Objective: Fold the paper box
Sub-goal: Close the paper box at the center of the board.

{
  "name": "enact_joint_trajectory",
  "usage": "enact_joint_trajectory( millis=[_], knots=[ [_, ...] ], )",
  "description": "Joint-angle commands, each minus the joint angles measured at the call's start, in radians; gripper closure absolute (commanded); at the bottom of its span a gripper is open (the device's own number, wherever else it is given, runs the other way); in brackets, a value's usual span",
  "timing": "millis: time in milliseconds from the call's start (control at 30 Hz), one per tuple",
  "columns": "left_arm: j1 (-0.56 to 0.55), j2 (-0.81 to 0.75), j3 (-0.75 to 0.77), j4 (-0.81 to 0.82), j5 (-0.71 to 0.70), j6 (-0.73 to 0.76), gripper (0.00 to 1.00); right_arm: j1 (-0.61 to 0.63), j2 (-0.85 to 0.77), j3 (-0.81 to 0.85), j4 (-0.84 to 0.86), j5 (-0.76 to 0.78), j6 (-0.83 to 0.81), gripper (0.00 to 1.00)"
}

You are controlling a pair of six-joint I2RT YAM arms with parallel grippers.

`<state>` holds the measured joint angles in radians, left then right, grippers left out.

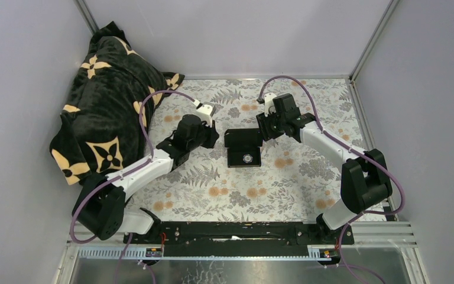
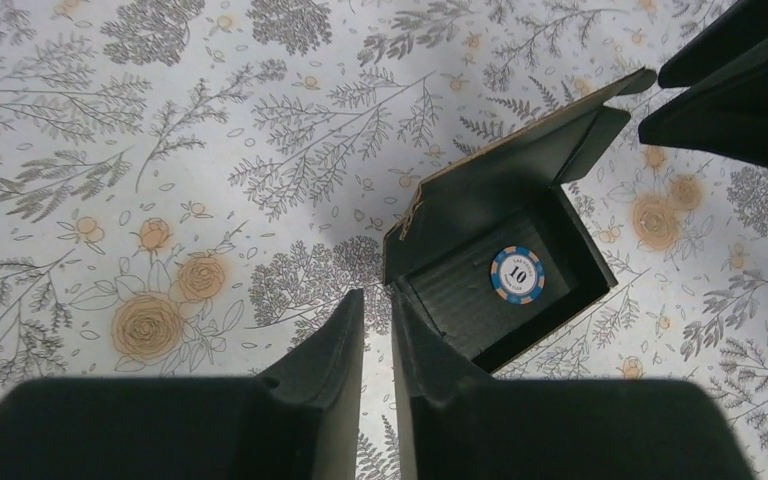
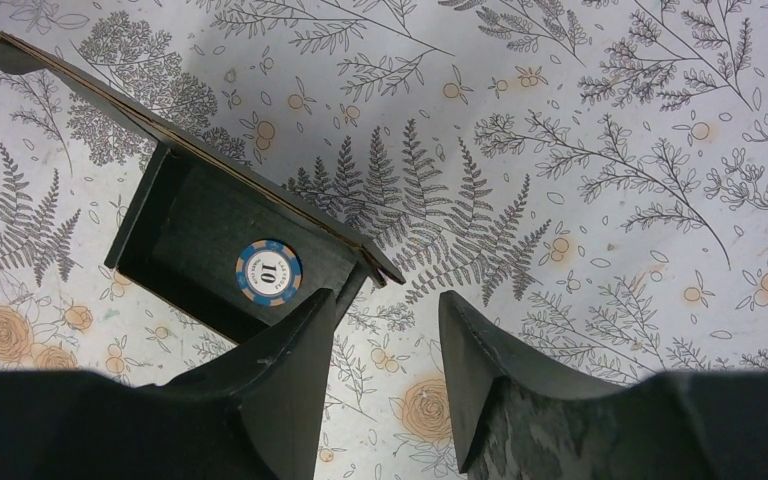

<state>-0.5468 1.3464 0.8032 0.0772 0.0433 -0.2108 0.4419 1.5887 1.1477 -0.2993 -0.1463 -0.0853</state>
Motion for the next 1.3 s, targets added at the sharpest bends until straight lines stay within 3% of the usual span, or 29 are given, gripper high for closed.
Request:
enact_joint_trajectory(
  millis=[0,33,67,233,333,367,433,500,567,733,800,833,867,933,967,1000,1267],
  knots=[
    [0.015,0.025,0.001,0.07,0.077,0.024,0.81,-0.008,0.006,0.047,0.038,-0.04,-0.022,0.5],
    [0.016,0.03,0.001,0.073,0.083,0.024,0.93,-0.008,0.009,0.049,0.039,-0.043,-0.023,0.5],
    [0.017,0.033,0.002,0.074,0.083,0.022,0.97,-0.008,0.01,0.049,0.039,-0.046,-0.024,0.5],
    [0.019,0.039,0.006,0.078,0.101,0.019,0.96,-0.009,0.016,0.047,0.047,-0.058,-0.024,0.51],
    [0.026,0.037,0.005,0.085,0.119,0.014,0.89,-0.009,0.022,0.05,0.047,-0.058,-0.024,0.5],
    [0.027,0.036,0.006,0.086,0.124,0.014,0.97,-0.008,0.022,0.05,0.046,-0.058,-0.024,0.5],
    [0.03,0.027,0.0,0.09,0.113,0.007,1.0,-0.008,0.021,0.049,0.045,-0.059,-0.024,0.5],
    [0.034,0.015,-0.002,0.09,0.126,0.003,0.91,-0.008,0.011,0.047,0.042,-0.066,-0.024,0.5],
    [0.035,0.0,-0.004,0.09,0.132,-0.001,0.9,-0.008,0.003,0.04,0.056,-0.071,-0.021,0.5],
    [0.038,-0.036,0.019,0.05,0.139,-0.025,0.44,-0.008,-0.013,0.061,0.02,-0.075,-0.013,0.47],
    [0.038,-0.077,0.014,0.039,0.14,-0.047,0.31,-0.008,-0.043,0.06,0.004,-0.071,0.01,0.43],
    [0.038,-0.101,0.01,0.038,0.14,-0.059,0.22,-0.008,-0.064,0.061,-0.005,-0.07,0.019,0.41],
    [0.038,-0.129,0.004,0.039,0.142,-0.072,0.04,-0.008,-0.086,0.06,-0.014,-0.07,0.033,0.39],
    [0.038,-0.169,0.009,0.022,0.155,-0.091,0.01,-0.008,-0.135,0.064,-0.033,-0.067,0.061,0.27],
    [0.038,-0.182,0.017,0.006,0.159,-0.102,0.01,-0.008,-0.16,0.06,-0.034,-0.067,0.075,0.05],
    [0.038,-0.196,0.027,-0.014,0.17,-0.112,0.01,-0.008,-0.188,0.059,-0.043,-0.067,0.079,0.01],
    [0.038,-0.24,0.087,-0.064,0.233,-0.278,0.01,-0.008,-0.333,0.084,-0.12,-0.007,0.301,0.0]
  ],
)
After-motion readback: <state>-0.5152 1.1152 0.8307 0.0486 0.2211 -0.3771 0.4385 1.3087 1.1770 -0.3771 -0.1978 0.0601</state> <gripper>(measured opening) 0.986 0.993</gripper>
